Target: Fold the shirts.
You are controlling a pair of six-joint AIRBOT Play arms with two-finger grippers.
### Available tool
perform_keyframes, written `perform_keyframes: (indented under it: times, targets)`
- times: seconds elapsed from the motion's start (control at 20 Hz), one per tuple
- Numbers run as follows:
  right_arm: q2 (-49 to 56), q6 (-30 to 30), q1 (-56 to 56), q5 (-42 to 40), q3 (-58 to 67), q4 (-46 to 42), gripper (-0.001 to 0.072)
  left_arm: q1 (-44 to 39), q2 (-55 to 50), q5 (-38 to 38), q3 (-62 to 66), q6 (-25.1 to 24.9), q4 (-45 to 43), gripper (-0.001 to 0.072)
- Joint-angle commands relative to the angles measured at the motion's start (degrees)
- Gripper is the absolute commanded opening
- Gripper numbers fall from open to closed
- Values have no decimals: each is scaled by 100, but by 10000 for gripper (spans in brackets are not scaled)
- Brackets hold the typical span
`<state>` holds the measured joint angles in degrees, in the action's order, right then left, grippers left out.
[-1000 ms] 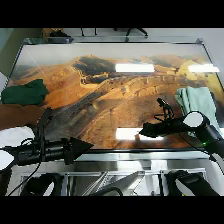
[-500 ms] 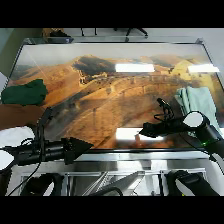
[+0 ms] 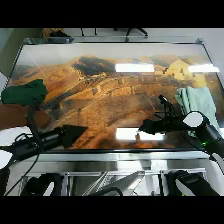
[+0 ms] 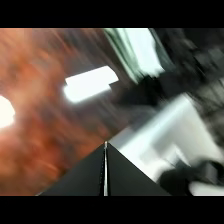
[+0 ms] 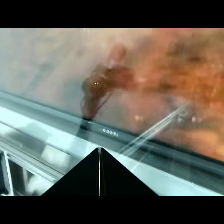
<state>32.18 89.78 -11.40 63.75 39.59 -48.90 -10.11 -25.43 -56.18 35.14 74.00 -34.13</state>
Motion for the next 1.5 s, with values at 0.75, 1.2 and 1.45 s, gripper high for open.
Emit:
perform_keyframes:
  times: [0.75, 1.2, 1.45]
  targets:
    - [822, -2, -7, -741, -2, 103, 510, 4638, -7589, 955, 5490, -1805, -3023, 704]
    - [855, 0, -7, -737, -2, 120, 509, 3893, -9405, 380, 7147, -791, -5130, 482]
    - [855, 0, -7, -734, -2, 122, 508, 3473, -9300, -426, 8192, -789, -4468, 14]
